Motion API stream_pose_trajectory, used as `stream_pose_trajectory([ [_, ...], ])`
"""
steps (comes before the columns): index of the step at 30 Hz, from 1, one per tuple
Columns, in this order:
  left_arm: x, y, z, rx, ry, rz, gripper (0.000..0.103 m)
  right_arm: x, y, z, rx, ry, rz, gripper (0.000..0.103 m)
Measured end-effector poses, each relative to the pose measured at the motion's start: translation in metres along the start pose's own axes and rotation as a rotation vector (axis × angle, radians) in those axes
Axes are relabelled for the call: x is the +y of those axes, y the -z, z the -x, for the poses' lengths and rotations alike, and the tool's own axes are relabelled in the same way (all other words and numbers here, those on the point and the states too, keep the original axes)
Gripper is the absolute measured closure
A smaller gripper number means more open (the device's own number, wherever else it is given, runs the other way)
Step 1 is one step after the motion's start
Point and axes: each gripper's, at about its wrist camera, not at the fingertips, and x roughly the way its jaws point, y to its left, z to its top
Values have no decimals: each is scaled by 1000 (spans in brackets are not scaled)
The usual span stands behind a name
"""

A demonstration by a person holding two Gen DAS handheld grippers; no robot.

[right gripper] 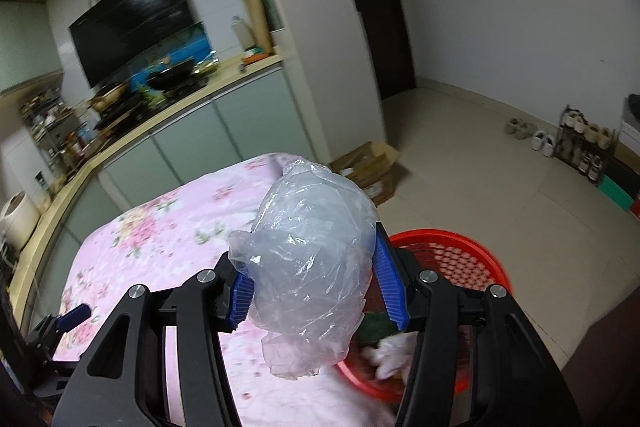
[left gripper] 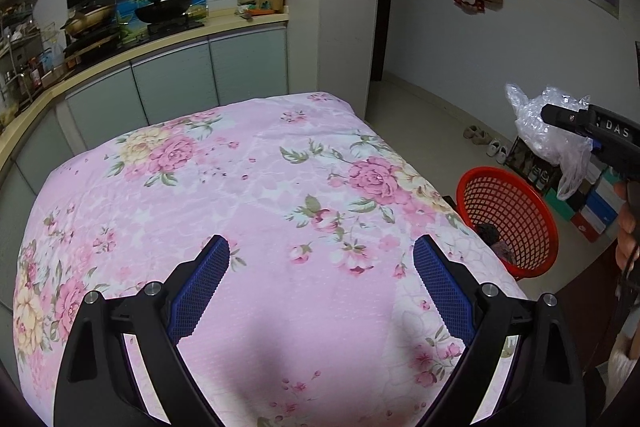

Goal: Collect trash
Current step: 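Carry the clear plastic bag with the right tool to the red basket, then open the right tool over the red basket to drop the clear bag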

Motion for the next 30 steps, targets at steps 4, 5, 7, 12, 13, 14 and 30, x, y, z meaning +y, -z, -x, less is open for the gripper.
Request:
stream_pose_trajectory([
  [4,-5,-1,-3,7,4,-8,13,-22,2,-5,12,34,-44,52],
  [5,-7,-2,-4,8,5,-10,13,-25,2,-8,17,37,-51,52],
  [7,-11,-3,-7,12,8,-19,13,-32,5,-13,29,50,-63,52],
  [12,-23,-6,-11,14,20,-43,13,-49,14,-30,73,88,-97,52],
  [13,-26,-7,-12,14,23,-48,13,-53,17,-35,86,96,-107,52],
  [14,-27,-8,-13,15,25,-51,13,-54,18,-39,93,101,-113,51],
  [30,-62,-13,-32,32,47,-119,13,-87,31,-53,143,99,-220,23],
])
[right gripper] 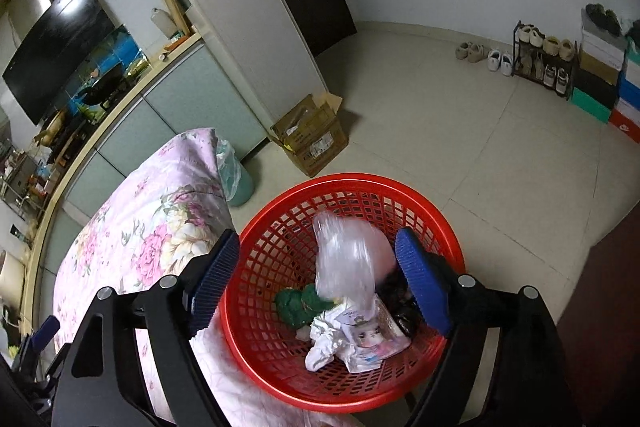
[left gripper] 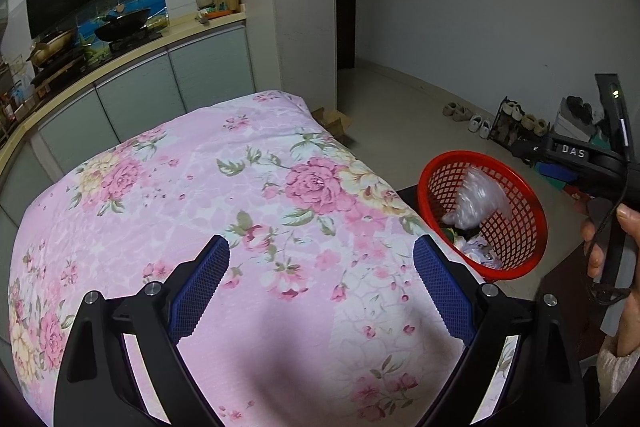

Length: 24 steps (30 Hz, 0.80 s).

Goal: Collect trash

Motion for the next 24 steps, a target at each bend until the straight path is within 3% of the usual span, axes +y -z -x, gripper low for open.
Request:
stream_pose_trajectory([
  [13,-14,2,11,-11,22,2,13,35,46,57,-65,89,234,10],
  [19,-24,6,22,-22,15,-22,13,46,71,81,-77,155,257,9],
  [24,-31,13,29,-23,15,-35,10,49,87,96,-78,144,252,9],
])
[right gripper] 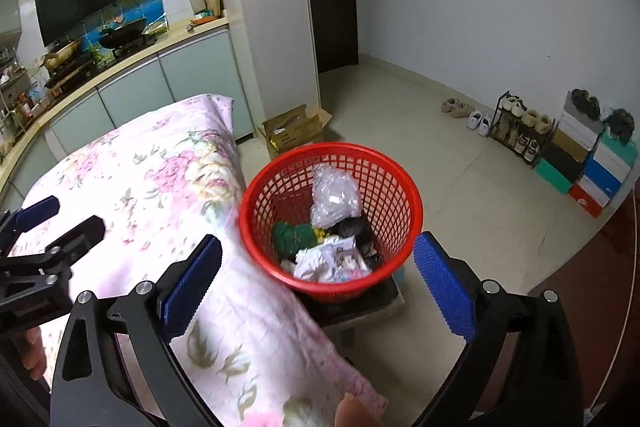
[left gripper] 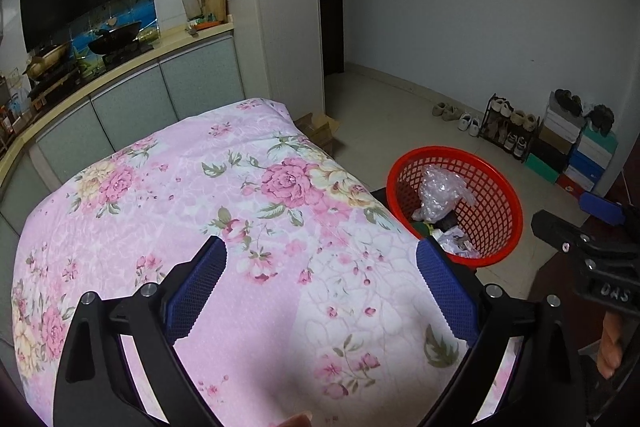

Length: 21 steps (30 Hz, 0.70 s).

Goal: Collect trash

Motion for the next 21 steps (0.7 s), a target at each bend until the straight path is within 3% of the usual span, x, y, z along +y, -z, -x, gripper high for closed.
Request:
stream_pose_trajectory([
  [9,-7,14,6,15,-4,-4,10,4,20,22,3,-14,-51,9],
  [21,-1,22,31,-32,-32,27,10,22,29,45,-44,-27,24,9],
])
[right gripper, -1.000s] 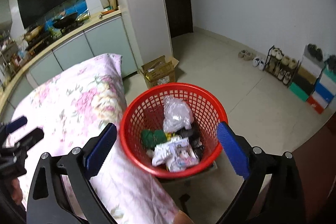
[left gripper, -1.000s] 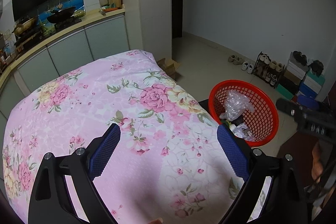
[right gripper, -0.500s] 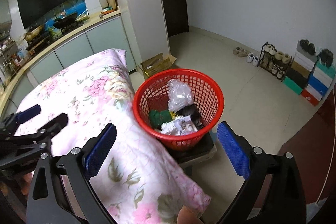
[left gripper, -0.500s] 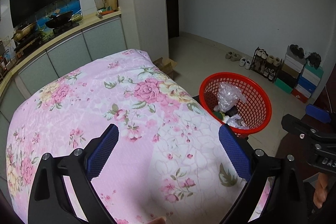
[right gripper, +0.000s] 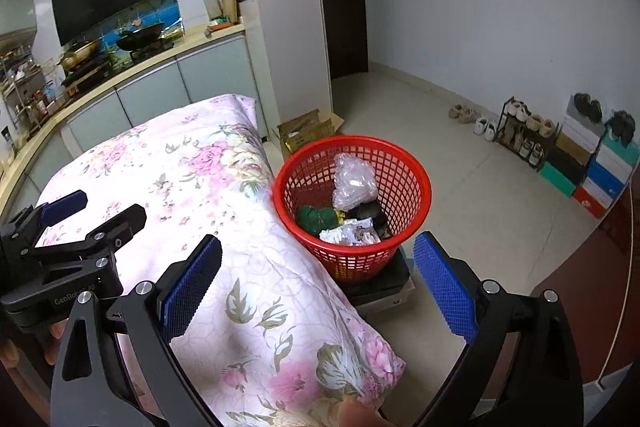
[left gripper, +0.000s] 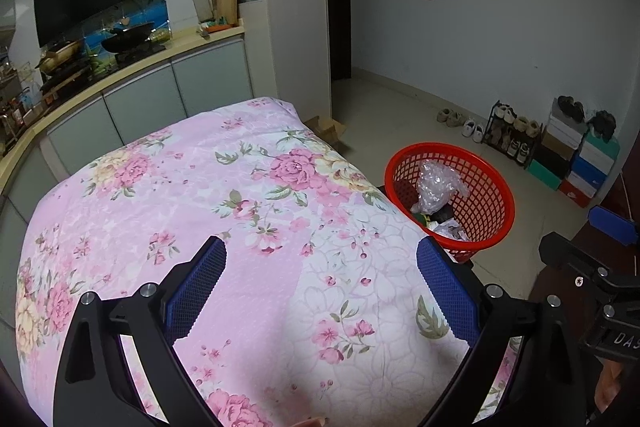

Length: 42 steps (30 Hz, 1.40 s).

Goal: Collect trash

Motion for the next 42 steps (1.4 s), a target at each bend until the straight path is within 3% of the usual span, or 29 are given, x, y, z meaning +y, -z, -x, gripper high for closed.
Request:
stream_pose_trajectory([
  [9,1,3,12,-30,-17,5,10,-1,1,8,-25,-20,1,9],
  [42,-15,0,7,-20,-4,-32,10,-12,1,6,-13,-30,-40,9],
])
